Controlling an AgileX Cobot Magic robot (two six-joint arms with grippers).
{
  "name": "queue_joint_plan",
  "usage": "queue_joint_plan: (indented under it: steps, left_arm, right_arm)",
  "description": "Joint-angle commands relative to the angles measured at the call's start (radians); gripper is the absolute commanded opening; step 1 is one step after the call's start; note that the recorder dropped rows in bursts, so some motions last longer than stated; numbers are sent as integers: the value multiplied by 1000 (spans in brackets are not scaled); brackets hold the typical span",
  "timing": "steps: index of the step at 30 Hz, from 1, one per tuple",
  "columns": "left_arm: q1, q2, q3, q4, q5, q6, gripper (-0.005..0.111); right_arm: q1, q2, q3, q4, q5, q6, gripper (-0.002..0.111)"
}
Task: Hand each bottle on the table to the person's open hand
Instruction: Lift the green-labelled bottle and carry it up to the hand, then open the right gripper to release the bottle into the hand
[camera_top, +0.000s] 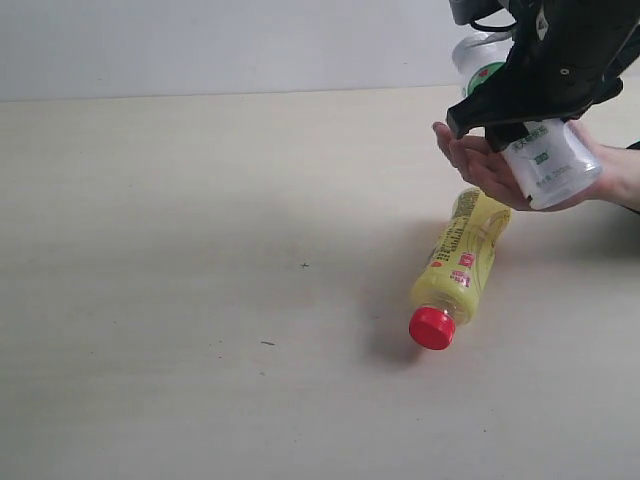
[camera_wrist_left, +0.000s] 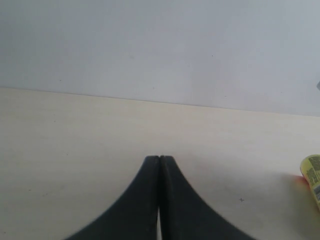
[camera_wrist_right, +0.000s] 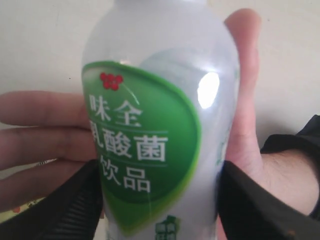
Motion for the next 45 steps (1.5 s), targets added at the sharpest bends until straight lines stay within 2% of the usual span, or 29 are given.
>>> queue_joint_plan:
  steps: [1, 3, 6, 8, 13, 34, 45]
  left_arm:
    - [1, -6, 0, 7, -5, -4, 0]
    - [1, -6, 0, 7, -5, -4, 0]
    - [1, -6, 0, 7, -5, -4, 0]
    - [1, -6, 0, 7, -5, -4, 0]
    - [1, -6, 0, 7, -5, -4, 0]
    - [1, -6, 0, 7, -5, -4, 0]
    - [1, -6, 0, 7, -5, -4, 0]
  right_arm:
    - [0, 5, -5, -21, 23, -5, 28]
    - [0, 5, -5, -21, 21, -7, 46]
    - [0, 5, -5, -21, 21, -9, 62]
    - [0, 5, -5, -26, 21, -9, 69]
    - [0, 5, -5, -40, 21, -7, 76]
    - [0, -10, -5, -48, 14, -16, 78]
    - [0, -98, -5, -41, 18, -16, 78]
